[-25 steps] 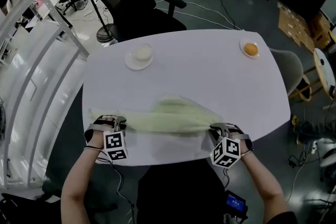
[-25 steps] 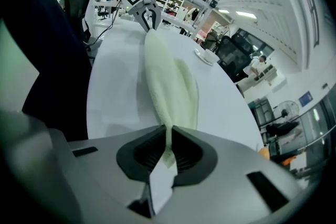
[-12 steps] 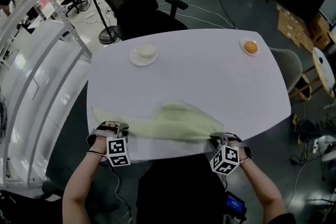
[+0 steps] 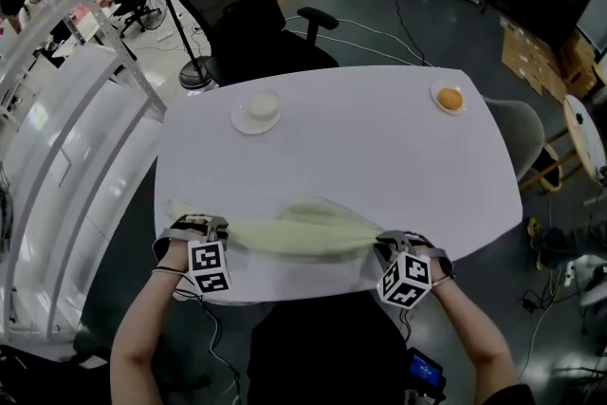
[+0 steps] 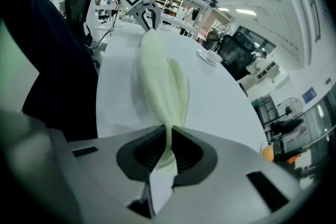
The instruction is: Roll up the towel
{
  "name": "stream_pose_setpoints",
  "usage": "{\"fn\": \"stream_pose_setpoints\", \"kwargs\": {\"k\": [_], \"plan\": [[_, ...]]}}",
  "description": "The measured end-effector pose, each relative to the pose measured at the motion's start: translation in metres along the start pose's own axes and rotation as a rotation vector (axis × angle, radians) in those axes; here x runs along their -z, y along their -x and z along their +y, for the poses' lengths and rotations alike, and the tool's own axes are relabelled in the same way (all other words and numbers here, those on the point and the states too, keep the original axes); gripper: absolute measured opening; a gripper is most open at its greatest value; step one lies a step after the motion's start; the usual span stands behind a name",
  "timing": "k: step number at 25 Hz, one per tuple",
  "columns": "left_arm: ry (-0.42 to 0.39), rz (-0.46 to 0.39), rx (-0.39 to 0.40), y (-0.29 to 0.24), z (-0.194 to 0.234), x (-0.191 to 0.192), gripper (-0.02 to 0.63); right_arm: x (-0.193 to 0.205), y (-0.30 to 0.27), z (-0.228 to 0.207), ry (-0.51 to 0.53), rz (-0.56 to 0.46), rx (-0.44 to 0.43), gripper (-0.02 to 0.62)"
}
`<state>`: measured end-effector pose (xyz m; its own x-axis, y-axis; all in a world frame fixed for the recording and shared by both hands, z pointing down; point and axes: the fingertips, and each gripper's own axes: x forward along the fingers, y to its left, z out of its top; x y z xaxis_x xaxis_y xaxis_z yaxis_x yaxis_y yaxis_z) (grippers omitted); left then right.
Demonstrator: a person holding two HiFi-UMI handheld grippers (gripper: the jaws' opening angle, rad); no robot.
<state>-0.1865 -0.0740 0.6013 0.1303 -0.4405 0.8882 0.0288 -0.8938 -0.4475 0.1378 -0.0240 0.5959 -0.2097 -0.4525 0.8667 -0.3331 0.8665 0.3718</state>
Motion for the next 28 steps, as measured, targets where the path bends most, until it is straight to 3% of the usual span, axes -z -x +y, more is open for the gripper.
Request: {"fn": "stream_pose_setpoints", "kwargs": {"k": [5,19,26,28], "plan": [[0.050,0.017,0.013,-0.009,0.020,0.000,0.077,-0.002,-0.010,-0.023,0.015,-0.004,-0.022,0.041],[0.191,0.103,0.065,-0.057,0.064,0.001,0.077,0.009,-0.058,-0.073,-0.130,0.027,-0.101,0.051],[0.212,0.112,0.026,-0.067,0.078,0.002,0.080,0.012,-0.071,-0.077,-0.099,0.045,-0.080,0.060],[0.219,0.107,-0.007,-0.063,0.086,0.002,0.123,0.012,-0.070,-0.083,-0.084,0.040,-0.044,0.086]]}}
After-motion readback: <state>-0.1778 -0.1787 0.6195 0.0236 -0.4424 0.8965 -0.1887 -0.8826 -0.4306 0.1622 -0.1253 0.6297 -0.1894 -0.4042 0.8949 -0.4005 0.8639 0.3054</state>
